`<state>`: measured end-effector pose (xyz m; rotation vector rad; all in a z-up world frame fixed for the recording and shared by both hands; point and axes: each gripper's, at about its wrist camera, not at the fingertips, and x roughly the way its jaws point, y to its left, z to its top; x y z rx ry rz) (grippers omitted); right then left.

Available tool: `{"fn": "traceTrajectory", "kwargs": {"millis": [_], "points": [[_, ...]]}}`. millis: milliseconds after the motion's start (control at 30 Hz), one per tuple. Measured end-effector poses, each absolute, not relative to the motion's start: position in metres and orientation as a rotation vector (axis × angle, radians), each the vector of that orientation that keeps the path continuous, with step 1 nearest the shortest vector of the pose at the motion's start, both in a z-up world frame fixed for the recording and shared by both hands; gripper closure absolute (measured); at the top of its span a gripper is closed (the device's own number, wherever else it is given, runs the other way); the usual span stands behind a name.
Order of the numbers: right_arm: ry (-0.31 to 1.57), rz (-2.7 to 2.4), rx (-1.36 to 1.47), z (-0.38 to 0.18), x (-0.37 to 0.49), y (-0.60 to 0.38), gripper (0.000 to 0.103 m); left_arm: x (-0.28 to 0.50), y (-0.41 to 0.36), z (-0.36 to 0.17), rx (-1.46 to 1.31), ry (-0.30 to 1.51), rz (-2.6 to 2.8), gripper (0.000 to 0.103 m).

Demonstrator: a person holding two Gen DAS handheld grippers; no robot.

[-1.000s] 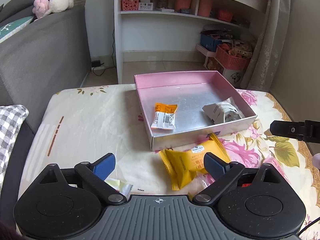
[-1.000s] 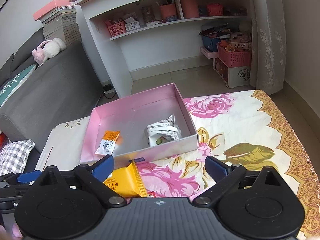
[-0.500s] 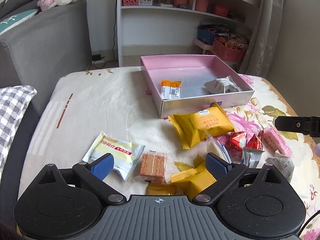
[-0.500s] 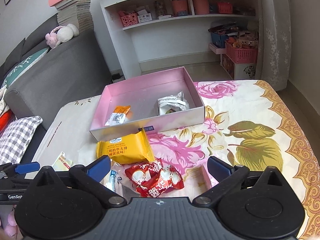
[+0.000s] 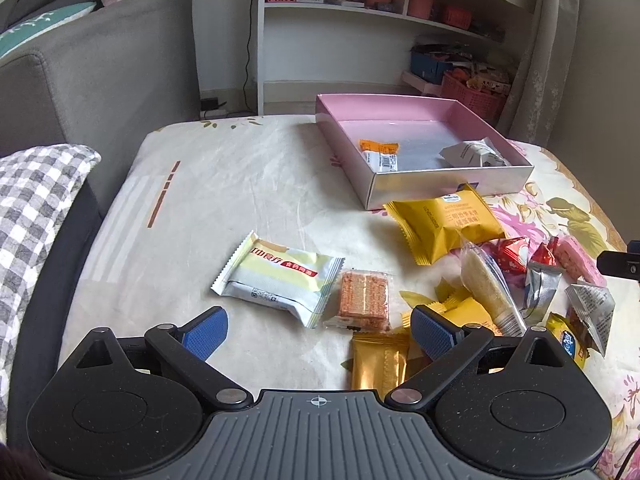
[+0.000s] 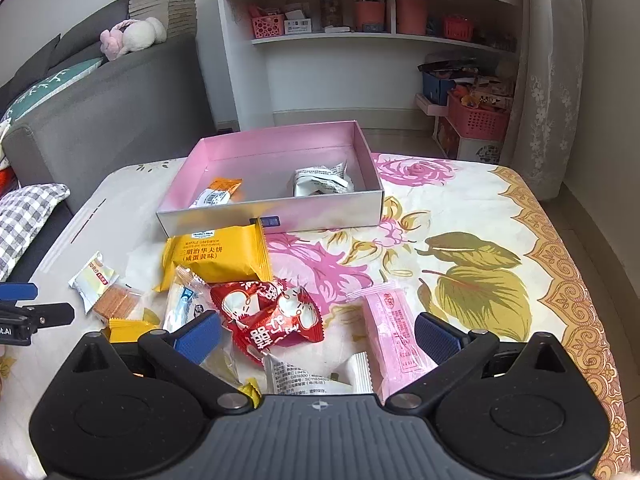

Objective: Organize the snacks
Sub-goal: 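Withdraw both tools from the box back toward the snack pile, then grasp the white-and-green wafer packet with the left gripper while the right grasps another white bag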

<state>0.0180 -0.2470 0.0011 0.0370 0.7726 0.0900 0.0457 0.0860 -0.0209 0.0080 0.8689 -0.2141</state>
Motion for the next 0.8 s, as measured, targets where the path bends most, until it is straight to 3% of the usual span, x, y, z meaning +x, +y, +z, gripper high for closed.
{"fn": "traceTrajectory", "kwargs": {"millis": [567, 800], "points": [[1.024, 0.016, 0.224, -0.027, 0.031, -0.266, 0.008, 0.088, 0.108, -0.040, -0.121, 0.935, -0.113, 0.004], [1.097, 0.009, 0.307, -0.041, 0.036, -0.275, 0.017, 0.114, 0.118, -0.060, -0.238, 0.989, -0.012, 0.005]]}}
